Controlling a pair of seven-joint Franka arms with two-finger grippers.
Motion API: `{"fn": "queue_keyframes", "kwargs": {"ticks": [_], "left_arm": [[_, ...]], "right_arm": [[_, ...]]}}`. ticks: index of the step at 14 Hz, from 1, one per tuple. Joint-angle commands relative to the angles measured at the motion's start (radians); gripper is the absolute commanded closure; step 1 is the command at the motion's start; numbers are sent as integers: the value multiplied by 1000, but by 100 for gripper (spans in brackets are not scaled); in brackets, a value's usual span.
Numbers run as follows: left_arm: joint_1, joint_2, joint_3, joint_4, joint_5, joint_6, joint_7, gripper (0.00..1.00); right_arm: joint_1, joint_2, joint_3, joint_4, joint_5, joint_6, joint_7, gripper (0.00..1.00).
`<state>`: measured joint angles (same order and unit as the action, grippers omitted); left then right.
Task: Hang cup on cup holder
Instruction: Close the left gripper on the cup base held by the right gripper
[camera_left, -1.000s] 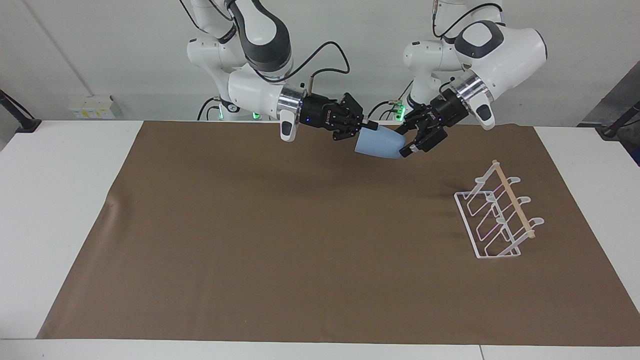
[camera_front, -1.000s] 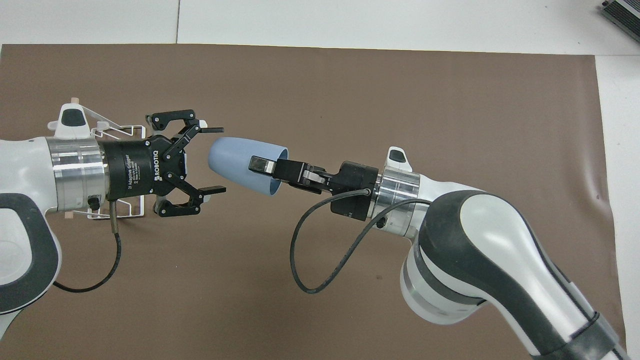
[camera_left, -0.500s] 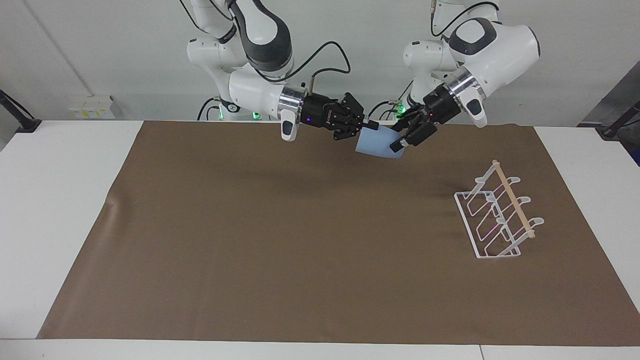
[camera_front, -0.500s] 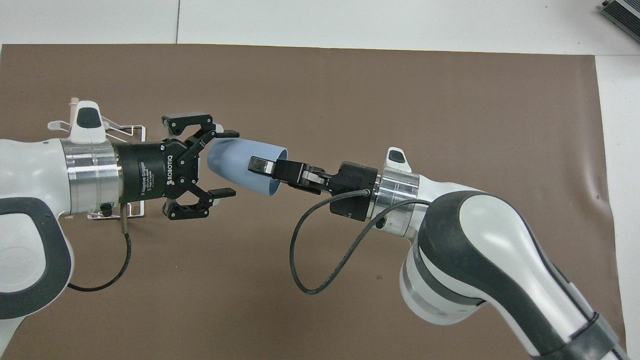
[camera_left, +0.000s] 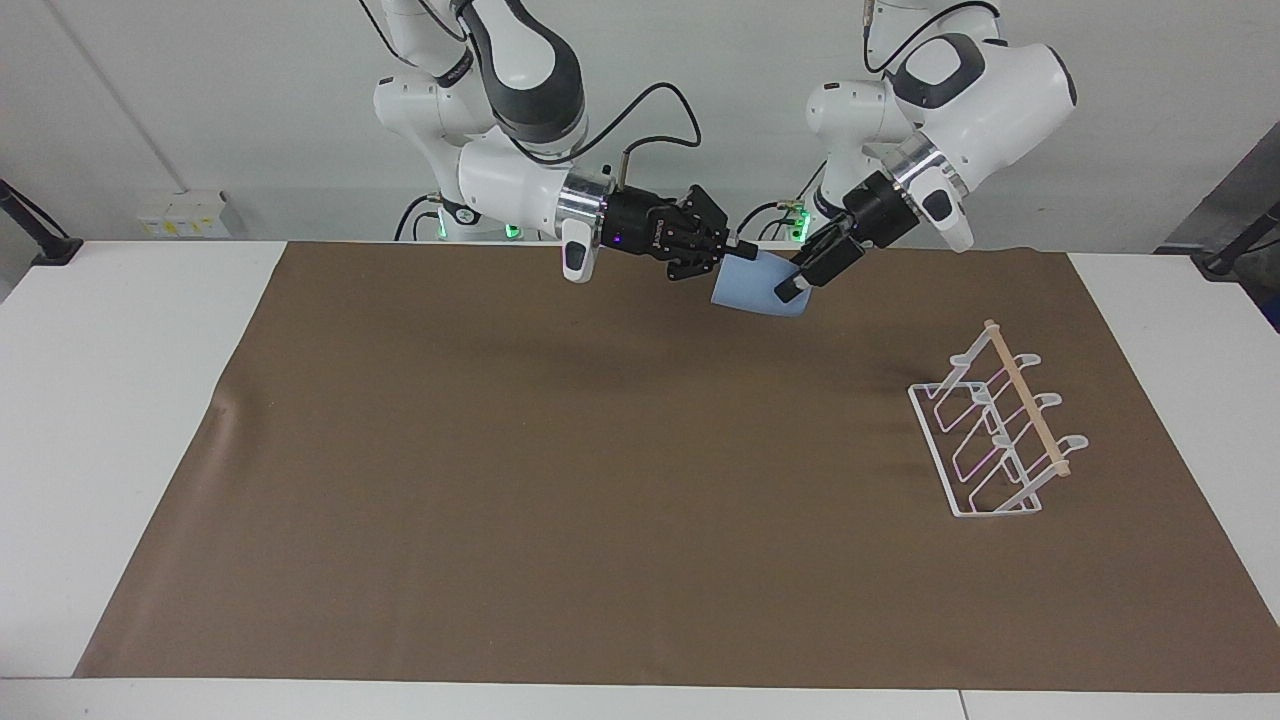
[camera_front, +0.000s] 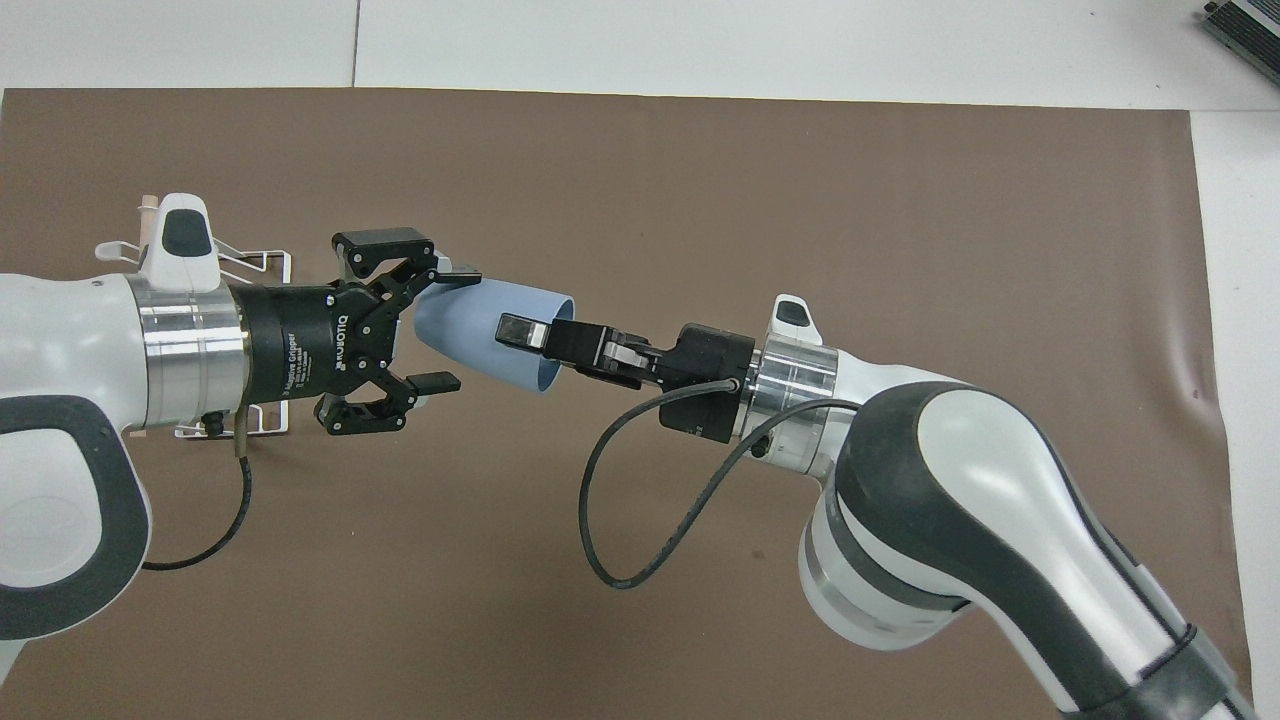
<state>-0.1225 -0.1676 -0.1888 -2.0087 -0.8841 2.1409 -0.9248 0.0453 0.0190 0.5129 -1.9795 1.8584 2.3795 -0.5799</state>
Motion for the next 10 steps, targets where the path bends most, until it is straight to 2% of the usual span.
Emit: {"fn": "queue_keyframes", "kwargs": {"ticks": [1, 3, 4, 6, 7, 10], "left_arm": [[-37, 23, 5, 27, 52, 25, 18, 2], [-54, 23, 5, 24, 53, 53, 18, 11], [-60, 23, 5, 21, 51, 60, 18, 25], [-60, 23, 5, 18, 53, 62, 20, 92], [-59, 23, 5, 18, 53, 62, 23, 100], [-48, 23, 5, 21, 53, 59, 23, 100]], "right_arm": [[-16, -10, 18, 2, 27, 23, 12, 100], [-16, -10, 18, 2, 27, 23, 12, 100], [-16, -10, 18, 2, 27, 29, 12, 100], [-16, -10, 19, 2, 27, 41, 12, 100], [-16, -10, 19, 2, 25, 41, 12, 100], [-16, -10, 19, 2, 25, 41, 12, 100]]}}
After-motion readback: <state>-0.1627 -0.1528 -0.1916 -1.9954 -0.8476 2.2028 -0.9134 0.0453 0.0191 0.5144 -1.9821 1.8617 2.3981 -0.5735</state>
